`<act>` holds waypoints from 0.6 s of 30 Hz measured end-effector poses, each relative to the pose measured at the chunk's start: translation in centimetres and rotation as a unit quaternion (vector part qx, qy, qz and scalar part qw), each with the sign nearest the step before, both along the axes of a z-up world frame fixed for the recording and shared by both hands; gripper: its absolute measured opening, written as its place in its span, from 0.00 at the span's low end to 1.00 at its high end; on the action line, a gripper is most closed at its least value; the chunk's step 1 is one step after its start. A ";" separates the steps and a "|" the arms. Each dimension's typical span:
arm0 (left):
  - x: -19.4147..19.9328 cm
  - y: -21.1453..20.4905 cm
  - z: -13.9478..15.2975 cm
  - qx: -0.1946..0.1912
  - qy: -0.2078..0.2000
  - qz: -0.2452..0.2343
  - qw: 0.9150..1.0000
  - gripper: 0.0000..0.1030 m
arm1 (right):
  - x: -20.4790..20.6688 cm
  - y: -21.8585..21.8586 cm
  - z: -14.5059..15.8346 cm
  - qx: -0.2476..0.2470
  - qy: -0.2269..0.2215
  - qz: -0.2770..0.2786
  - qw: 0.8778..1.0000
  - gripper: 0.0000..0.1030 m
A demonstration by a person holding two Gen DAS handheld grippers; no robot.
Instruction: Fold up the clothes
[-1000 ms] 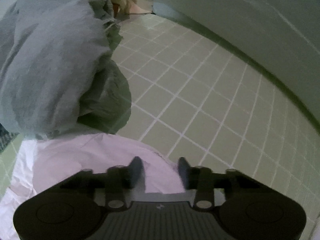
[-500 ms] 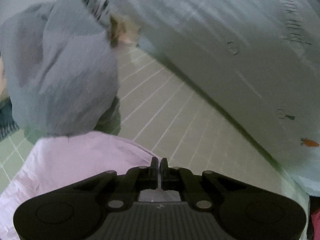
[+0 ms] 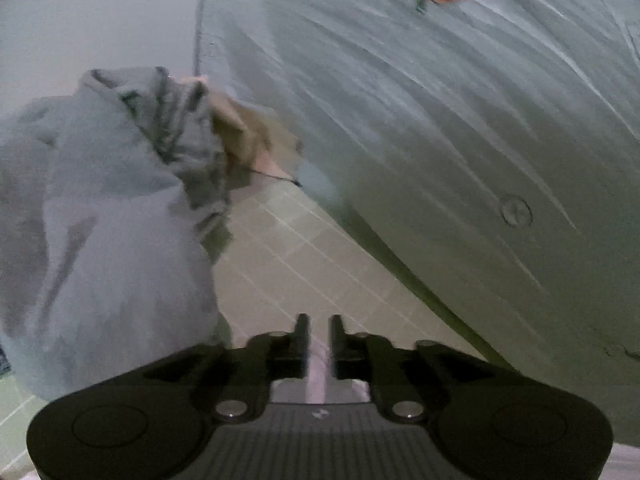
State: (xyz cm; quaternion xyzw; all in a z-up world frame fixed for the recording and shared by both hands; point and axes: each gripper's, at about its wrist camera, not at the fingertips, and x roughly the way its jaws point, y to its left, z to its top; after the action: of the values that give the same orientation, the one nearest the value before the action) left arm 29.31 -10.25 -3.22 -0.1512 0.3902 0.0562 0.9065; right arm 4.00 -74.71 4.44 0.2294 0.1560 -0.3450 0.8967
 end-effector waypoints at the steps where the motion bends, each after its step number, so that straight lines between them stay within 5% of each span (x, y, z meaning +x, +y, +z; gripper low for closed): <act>1: -0.6 -0.1 -0.2 0.007 0.004 -0.006 1.000 0.48 | 0.5 0.4 -0.6 -0.003 0.006 0.003 1.000 0.64; 2: -1.3 -0.2 -0.3 0.014 0.009 -0.012 1.000 0.66 | 0.4 0.8 -1.4 -0.005 0.011 0.003 1.000 0.68; 3: -1.9 -0.3 -0.5 0.021 0.013 -0.019 1.000 0.69 | -0.1 1.2 -2.7 0.001 0.028 -0.004 1.000 0.74; 9: -6.1 -1.1 -2.0 0.051 0.051 -0.059 0.996 0.70 | -4.4 1.6 -12.3 0.068 0.167 -0.070 0.981 0.75; 13: -9.1 -2.6 -3.1 0.062 0.083 -0.086 0.991 0.70 | -6.9 0.8 -16.2 0.130 0.172 -0.104 0.971 0.75; 18: -10.6 -4.9 -3.8 0.081 0.104 -0.124 0.983 0.70 | -5.7 -0.1 -17.1 0.103 0.191 -0.108 0.970 0.75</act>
State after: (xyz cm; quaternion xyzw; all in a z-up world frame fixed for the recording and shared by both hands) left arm 18.67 -15.11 -6.97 -0.0209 0.4920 -0.0100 0.8703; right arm -1.67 -74.84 -12.64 0.2661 0.3335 -0.4590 0.7793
